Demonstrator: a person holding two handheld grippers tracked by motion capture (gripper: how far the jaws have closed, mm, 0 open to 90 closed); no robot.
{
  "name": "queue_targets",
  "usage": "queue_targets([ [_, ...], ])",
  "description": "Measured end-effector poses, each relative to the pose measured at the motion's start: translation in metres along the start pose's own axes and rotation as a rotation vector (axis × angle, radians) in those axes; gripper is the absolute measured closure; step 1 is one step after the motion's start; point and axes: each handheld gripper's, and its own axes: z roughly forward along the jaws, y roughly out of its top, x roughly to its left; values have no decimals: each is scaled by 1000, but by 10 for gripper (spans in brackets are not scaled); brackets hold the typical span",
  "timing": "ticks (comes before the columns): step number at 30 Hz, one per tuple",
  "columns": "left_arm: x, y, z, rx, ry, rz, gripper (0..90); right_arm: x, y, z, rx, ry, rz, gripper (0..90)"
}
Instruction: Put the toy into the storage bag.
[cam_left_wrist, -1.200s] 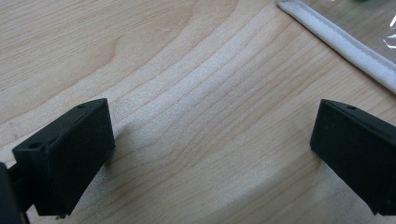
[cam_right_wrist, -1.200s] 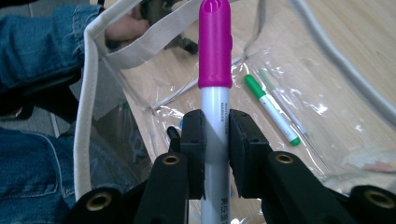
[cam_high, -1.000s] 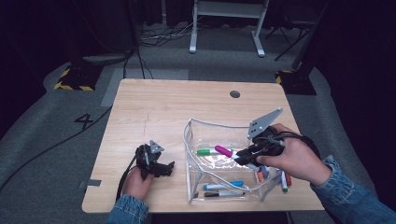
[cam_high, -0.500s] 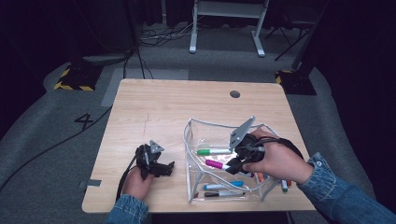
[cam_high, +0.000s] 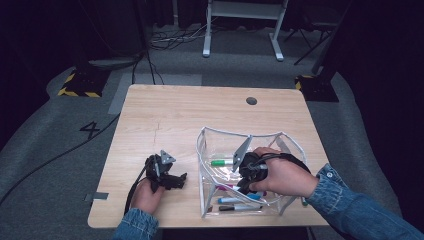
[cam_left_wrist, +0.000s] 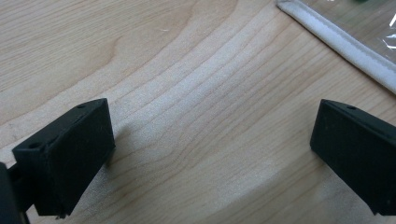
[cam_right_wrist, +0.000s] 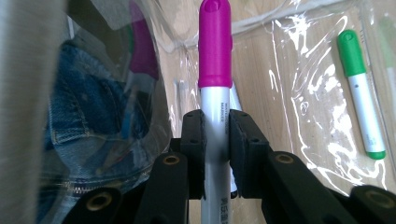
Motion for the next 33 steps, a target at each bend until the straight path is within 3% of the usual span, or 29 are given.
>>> queue_targets([
  [21, 0, 0, 0, 0, 0, 0, 0, -14, 4, 51, 139, 20, -38, 769],
  [28, 0, 0, 0, -1, -1, -2, 0, -18, 2, 50, 66, -24, -28, 513],
  [33, 0, 0, 0, 0, -1, -3, 0, -20, -1, 36, -25, -76, 21, 446],
])
